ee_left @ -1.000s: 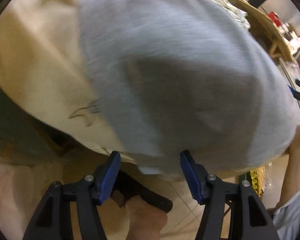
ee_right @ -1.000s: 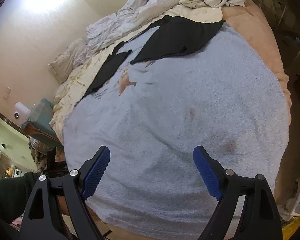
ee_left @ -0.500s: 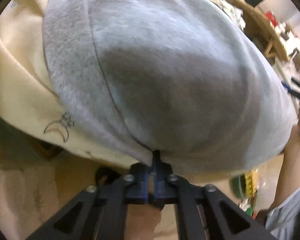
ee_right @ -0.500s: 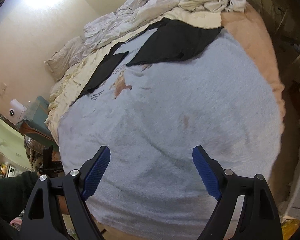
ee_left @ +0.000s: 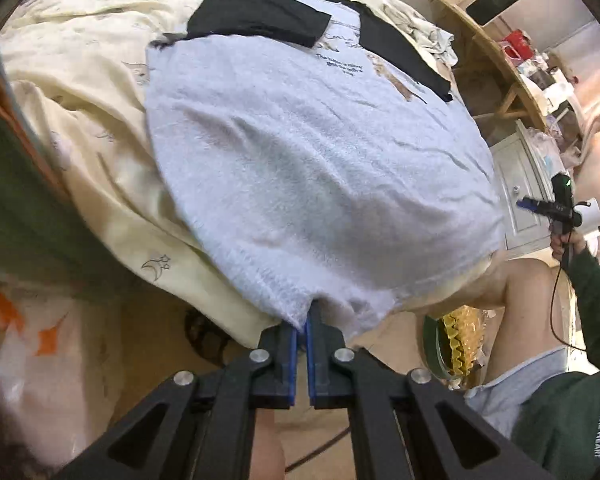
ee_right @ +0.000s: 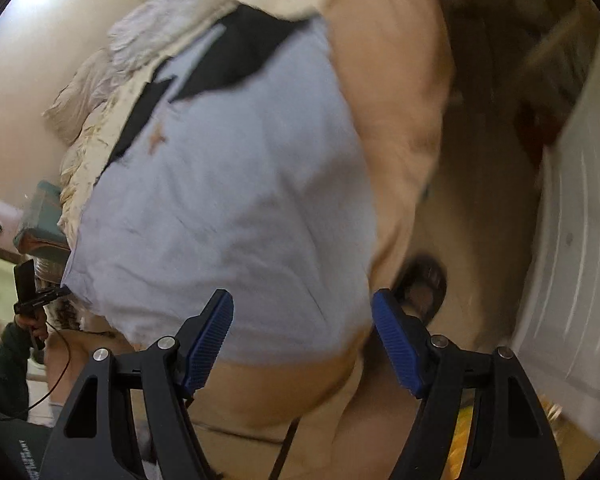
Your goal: Fold clothes
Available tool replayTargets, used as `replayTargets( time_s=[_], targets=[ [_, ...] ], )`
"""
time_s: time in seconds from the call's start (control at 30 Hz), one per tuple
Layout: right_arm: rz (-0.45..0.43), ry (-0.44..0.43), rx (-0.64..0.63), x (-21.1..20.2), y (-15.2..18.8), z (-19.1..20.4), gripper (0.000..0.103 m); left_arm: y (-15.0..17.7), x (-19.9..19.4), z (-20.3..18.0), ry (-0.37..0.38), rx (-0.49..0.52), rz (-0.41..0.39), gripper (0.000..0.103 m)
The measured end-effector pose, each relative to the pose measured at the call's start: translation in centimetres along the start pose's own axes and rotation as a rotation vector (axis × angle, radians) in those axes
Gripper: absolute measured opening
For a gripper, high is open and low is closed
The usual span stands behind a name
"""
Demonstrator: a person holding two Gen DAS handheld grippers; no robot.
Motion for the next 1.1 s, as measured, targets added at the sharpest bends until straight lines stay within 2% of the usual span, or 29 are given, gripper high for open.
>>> replayTargets(
  time_s=[0.07, 0.17, 0.27, 0.33, 0.4, 0.43, 0.53, 0.6, 0.73, 0.87, 0.97, 1.1],
  targets=[
    [0.059, -0.07, 0.052, 1.8, 0.8, -1.7, 0.076, -0.2, -1.5, -0.4, 0.005, 0.009, -0.032, 0.003],
    [0.125, -0.131, 0.066, 4.5, 1.4, -3.6, 0.076, -0.7, -2.7, -0.6, -0.016, -0.013, -0.089, 0.003],
    [0.155, -0.216, 0.147, 6.7, 1.2, -5.4, 0.076, -1.2, -3.5, -0.4, -0.049, -0.048, -0.144, 0.003],
    [0.146, -0.275, 0.156, 7.4, 0.8, -5.4, 0.071, -1.4, -3.2, -0.4, -0.076, -0.072, -0.13, 0.003],
    [0.14, -0.311, 0.147, 7.9, 0.7, -4.9, 0.045, -1.7, -3.0, -0.8, -0.093, -0.076, -0.121, 0.003],
    [0.136, -0.317, 0.13, 7.8, 0.7, -4.5, 0.043, -1.9, -2.9, -1.1, -0.104, -0.079, -0.117, 0.003],
    [0.089, -0.304, 0.117, 6.9, 0.9, -4.2, 0.027, -2.3, -2.5, -1.8, -0.12, -0.099, -0.11, 0.003],
    [0.046, -0.31, 0.134, 5.8, 1.1, -4.4, 0.006, -2.5, -2.2, -2.3, -0.123, -0.103, -0.108, 0.003],
    [-0.062, -0.329, 0.157, 2.5, 1.2, -4.5, 0.004, -2.7, -2.3, -3.5, -0.123, -0.082, -0.12, 0.003],
    [-0.13, -0.34, 0.143, -0.5, 0.7, -3.3, 0.003, -3.2, -3.2, -4.5, -0.119, -0.061, -0.148, 0.003],
    [-0.194, -0.348, 0.149, -2.1, -0.1, -2.6, 0.003, -4.3, -5.2, -4.8, -0.098, -0.073, -0.242, 0.003],
    [-0.299, -0.384, 0.169, -4.0, -2.4, -0.8, 0.003, -6.5, -8.2, -4.1, -0.074, -0.159, -0.409, 0.003]
  ],
)
Point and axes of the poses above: each gripper's, at about its wrist camera, not at the fingertips, and x roughly the way its jaws point, z to its left, y to its underside, the point moved 2 cm from there along x, roughly the way its jaws point, and after that the axes turned 3 degrees about y, right-handed, at the moved point
